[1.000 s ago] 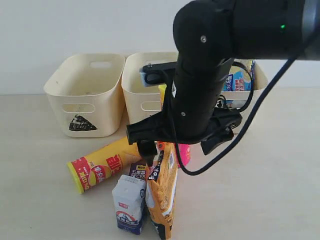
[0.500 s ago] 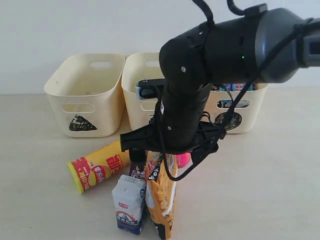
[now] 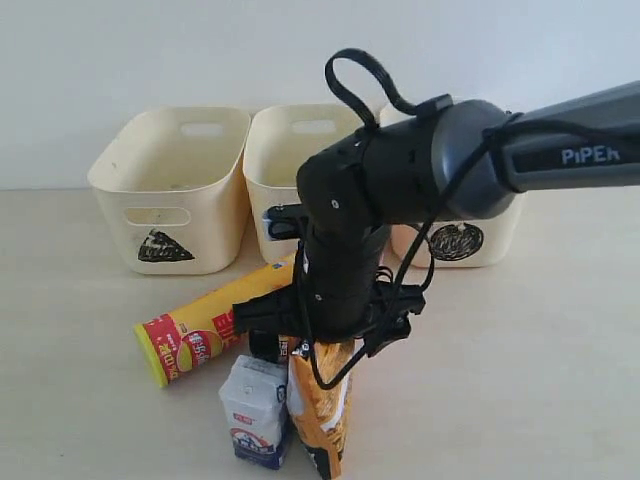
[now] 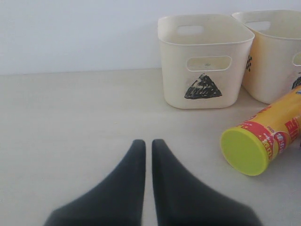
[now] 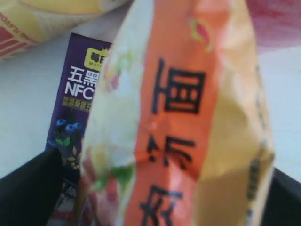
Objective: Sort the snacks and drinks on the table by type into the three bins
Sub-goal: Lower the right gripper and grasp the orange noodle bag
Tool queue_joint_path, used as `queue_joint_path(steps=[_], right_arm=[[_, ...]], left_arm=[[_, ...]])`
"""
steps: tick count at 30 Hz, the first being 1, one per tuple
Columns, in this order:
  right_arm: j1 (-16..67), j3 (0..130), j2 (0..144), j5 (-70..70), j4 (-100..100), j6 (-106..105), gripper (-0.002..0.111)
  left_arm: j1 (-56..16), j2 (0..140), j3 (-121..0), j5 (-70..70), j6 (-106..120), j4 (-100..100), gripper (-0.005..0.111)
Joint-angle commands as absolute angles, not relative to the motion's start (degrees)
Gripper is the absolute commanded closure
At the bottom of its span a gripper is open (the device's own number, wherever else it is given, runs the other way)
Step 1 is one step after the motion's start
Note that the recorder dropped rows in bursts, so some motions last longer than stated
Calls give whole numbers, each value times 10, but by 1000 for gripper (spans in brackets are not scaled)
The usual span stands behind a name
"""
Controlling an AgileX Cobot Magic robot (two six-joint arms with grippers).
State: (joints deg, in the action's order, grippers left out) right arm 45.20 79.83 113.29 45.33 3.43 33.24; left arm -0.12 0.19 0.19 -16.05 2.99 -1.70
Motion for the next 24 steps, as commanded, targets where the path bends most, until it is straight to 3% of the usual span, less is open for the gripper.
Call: queue_joint_path(steps=[1,5,7,13,24], right_arm=[[450,801,1153,440,34,339,22],[450,801,1164,445,32,339,35],[450,801,1165,448,28,341,48],[450,801,1164,460,27,339,105],[451,801,1096,472,28,340,108]], left_arm=[[-6,0,0,-155,26,-19,103],[-6,0,0,-155,26,-19,103],[-6,0,0,-155,26,-19,103],[-6,0,0,-155,26,-19,103],[-6,0,0,-155,26,-19,103]])
